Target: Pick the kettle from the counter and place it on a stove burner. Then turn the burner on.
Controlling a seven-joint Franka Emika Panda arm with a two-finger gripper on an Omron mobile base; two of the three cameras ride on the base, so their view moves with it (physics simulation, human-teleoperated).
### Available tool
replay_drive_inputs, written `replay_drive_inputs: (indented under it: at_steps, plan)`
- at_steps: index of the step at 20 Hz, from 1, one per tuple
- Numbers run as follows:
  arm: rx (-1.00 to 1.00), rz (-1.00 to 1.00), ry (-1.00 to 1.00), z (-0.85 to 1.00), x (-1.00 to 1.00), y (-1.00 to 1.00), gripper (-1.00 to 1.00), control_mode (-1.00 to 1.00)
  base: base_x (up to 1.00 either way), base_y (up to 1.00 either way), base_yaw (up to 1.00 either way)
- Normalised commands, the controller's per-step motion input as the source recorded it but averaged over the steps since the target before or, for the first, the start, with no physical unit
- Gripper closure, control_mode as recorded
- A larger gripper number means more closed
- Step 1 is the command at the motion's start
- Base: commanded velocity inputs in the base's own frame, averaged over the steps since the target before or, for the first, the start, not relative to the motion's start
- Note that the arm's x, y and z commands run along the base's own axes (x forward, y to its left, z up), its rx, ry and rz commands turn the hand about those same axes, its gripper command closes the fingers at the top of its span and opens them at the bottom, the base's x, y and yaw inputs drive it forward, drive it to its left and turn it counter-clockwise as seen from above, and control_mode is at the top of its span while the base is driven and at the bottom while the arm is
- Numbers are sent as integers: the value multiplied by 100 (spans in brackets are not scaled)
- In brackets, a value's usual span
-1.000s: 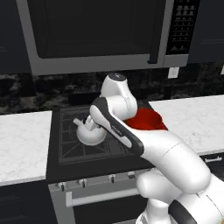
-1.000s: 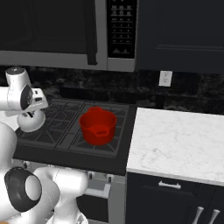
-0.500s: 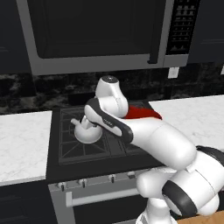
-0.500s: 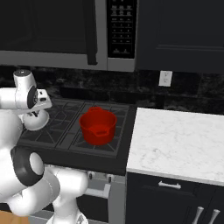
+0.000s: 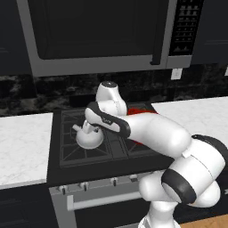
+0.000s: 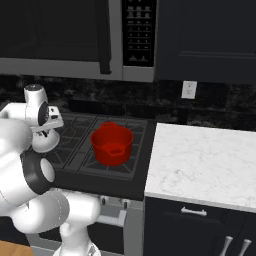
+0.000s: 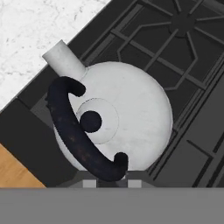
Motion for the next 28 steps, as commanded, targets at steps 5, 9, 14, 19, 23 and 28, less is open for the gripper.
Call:
replay_drive_inputs:
  at_steps: [5,9,14,19,23,28]
  plan:
    - [0,0,0,-36,15,0,100,-100,0,0,0]
    - [0,0,0,-44,2,0,100,-100,0,0,0]
    - [0,0,-3,-31,0,6,100,-100,0,0,0]
    - [0,0,-9,-18,11,6,100,-100,0,0,0]
    - [0,-4,-5,-1,44,0,100,-100,0,0,0]
    - [2,-2,0,0,33,2,100,-100,0,0,0]
